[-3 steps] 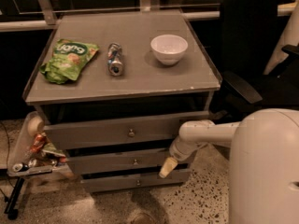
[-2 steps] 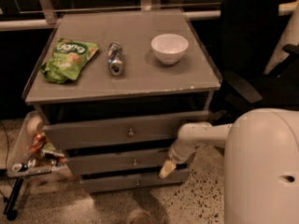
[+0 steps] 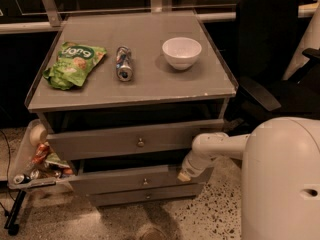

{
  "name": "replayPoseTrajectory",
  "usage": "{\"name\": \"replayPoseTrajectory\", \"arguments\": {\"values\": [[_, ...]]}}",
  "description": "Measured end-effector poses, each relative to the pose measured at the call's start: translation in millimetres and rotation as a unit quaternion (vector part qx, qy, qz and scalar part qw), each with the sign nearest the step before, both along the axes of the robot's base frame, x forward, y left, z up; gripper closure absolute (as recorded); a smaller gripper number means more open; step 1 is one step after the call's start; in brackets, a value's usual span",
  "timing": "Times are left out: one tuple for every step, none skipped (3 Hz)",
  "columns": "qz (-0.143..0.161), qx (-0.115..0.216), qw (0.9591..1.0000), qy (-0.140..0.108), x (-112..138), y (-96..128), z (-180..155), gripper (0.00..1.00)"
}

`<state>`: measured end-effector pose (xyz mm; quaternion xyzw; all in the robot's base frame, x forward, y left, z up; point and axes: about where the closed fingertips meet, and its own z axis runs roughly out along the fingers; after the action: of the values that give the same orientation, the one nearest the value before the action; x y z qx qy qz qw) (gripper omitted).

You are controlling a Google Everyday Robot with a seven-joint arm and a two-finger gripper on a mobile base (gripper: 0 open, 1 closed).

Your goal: Open middle drawer

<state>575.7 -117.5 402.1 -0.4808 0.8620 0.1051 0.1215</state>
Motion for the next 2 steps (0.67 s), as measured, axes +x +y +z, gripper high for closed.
{"name": "replayPoseTrajectory", "arguments": {"values": [[0.0, 0.0, 1.0, 0.0, 0.0, 0.0, 0.0, 0.88], [0.0, 0.0, 1.0, 0.0, 0.0, 0.0, 0.0, 1.0]]}}
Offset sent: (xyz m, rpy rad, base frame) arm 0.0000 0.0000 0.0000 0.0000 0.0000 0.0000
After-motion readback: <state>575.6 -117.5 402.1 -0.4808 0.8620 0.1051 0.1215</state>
